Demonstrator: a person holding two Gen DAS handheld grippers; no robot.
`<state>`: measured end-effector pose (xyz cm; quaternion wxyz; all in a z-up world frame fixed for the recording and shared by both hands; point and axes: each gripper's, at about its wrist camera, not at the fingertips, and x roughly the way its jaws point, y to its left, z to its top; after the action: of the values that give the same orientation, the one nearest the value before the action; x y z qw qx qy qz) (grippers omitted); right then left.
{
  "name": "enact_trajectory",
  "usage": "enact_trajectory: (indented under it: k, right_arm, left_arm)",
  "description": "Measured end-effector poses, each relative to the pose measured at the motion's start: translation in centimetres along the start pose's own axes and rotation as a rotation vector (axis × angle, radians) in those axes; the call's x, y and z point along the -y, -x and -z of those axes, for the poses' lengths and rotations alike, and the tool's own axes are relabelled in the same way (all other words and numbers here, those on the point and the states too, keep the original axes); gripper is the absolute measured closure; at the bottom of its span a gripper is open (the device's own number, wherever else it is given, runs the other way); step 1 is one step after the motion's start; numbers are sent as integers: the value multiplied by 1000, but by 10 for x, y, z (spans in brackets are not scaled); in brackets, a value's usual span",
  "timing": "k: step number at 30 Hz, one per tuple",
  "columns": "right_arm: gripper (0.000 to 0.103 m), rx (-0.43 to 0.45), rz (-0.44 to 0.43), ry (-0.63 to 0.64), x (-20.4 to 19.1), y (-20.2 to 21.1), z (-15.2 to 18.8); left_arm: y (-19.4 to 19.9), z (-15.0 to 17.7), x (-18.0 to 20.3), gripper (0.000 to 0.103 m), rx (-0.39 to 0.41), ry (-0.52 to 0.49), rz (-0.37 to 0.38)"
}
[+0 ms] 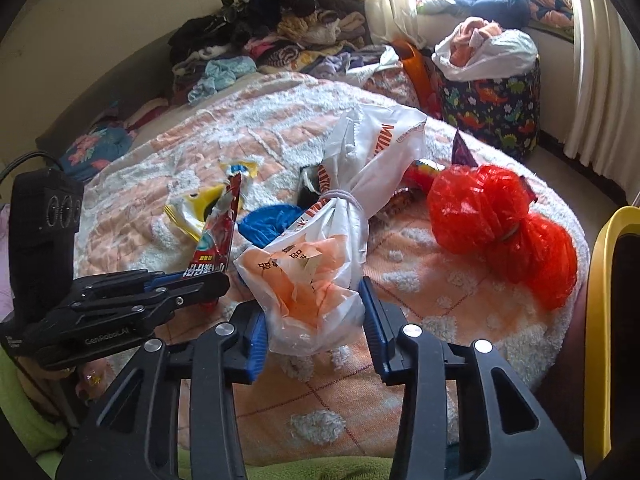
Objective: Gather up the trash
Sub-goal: 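Grasp the red candy wrapper with left tool while right tool grasps the white printed bag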
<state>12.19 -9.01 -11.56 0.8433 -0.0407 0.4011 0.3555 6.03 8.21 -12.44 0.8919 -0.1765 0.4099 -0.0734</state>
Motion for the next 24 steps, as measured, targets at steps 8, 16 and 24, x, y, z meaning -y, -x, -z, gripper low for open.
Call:
enact_trajectory:
  k: [8,16,24]
  right_arm:
    - [65,88,-23,42,-7,30,3]
    - [65,113,-29,61,-9,47,4]
    - [65,138,-27,32,-2,67,4]
  left_arm:
    - [17,-5,10,92,68,-11,8]
    - [31,-13,25,92,106,-28,17]
    - [38,-22,41,92,131,-45,36]
